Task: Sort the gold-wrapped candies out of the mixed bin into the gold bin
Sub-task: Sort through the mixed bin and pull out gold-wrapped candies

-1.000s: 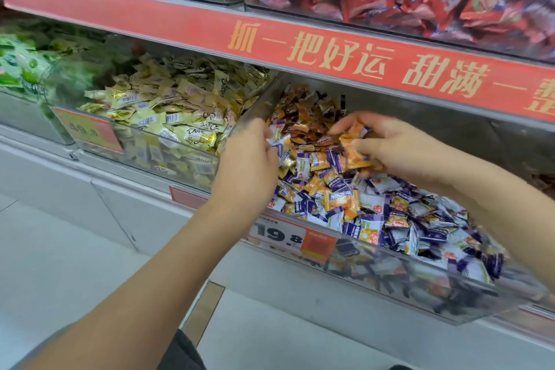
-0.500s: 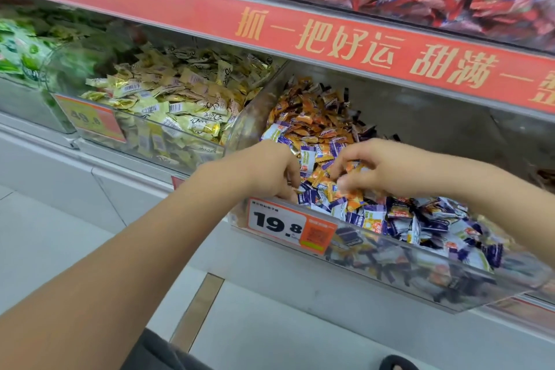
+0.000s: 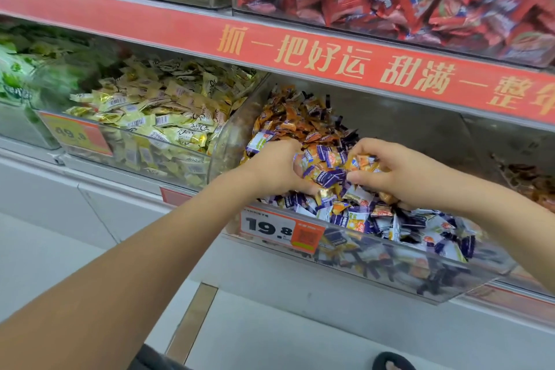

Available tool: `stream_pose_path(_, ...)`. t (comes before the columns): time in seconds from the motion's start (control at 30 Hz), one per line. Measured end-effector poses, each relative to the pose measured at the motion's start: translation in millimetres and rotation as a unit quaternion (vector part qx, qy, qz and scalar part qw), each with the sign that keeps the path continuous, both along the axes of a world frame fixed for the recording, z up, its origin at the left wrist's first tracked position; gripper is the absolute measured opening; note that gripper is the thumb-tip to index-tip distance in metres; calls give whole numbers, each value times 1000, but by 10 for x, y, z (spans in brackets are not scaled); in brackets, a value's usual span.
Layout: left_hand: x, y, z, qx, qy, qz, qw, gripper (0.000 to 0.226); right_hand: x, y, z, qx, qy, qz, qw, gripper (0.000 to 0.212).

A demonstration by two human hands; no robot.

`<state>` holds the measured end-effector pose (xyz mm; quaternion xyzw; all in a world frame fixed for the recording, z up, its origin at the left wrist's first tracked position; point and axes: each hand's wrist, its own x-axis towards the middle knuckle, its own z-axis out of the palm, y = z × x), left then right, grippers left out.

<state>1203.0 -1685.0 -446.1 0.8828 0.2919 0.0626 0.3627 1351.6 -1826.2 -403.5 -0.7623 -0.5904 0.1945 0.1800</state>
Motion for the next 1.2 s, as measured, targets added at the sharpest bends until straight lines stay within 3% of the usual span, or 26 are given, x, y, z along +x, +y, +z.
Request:
stream_pose_path(0.07, 31, 9, -2, -49, -7, 15, 999, 80, -4, -78, 32, 22, 32, -35, 999, 21)
stream_pose_path(0.23, 131, -73, 22, -105, 0, 7, 994, 63, -7, -259, 56, 54, 133, -73, 987, 18)
stream_pose_path(0.3, 186, -113, 8, -72, 22, -15, 997, 36, 10, -329, 59, 67, 158, -76, 982, 15)
stream_pose_path(0.43, 172, -89, 6, -143, -4, -17, 989, 44, 13, -523, 98, 105, 259, -87, 956, 10)
stream_pose_path(0.6, 193, -197, 17, -209, -43, 16, 977, 38, 31, -755, 140, 126, 330, -97, 930, 22)
stream_pose_path(0.8, 245, -231, 8, -164, -18, 2, 986, 39, 57, -948, 102, 122, 351, -105, 922, 16)
stream_pose_path(1.2, 38, -119, 477, -85, -71, 65, 992, 42, 50, -1002, 90, 110, 391, -101, 908, 15)
